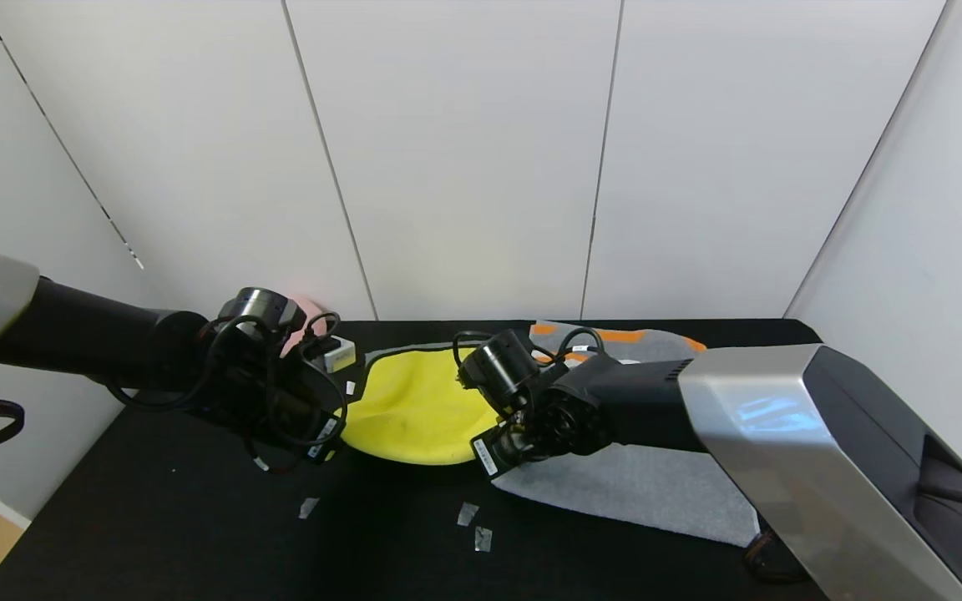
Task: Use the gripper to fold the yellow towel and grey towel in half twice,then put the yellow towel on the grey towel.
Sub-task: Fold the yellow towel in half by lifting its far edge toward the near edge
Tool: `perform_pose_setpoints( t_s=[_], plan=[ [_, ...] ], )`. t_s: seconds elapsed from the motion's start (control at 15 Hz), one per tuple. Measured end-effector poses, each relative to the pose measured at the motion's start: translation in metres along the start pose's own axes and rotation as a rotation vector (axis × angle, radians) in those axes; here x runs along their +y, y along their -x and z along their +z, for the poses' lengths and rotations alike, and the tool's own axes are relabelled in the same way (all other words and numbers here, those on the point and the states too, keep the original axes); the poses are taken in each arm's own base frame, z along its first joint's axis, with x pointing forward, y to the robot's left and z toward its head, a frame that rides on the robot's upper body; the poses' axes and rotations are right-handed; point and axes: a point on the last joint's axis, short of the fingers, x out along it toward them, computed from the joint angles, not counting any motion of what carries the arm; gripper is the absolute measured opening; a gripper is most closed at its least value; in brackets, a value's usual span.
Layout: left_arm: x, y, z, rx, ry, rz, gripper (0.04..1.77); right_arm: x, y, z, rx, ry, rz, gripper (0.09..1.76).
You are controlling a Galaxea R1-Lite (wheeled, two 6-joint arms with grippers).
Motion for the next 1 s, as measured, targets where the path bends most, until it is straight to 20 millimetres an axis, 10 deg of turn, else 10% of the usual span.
perform_pose_setpoints(
  t_s=[0.73, 1.0],
  plan=[
    [0.0001, -0.0001, -0.0003, 0.001, -0.001, 0.000, 0.11, 0.0018, -0.0030, -0.0033, 0.010, 0.009, -0.005, 1.57],
    [0.0000, -0.0002, -0.0005, 0.002, -0.001, 0.000, 0.11, 0.0029, -0.0026, -0.0028, 0.007, 0.006, -0.004, 1.02]
  ],
)
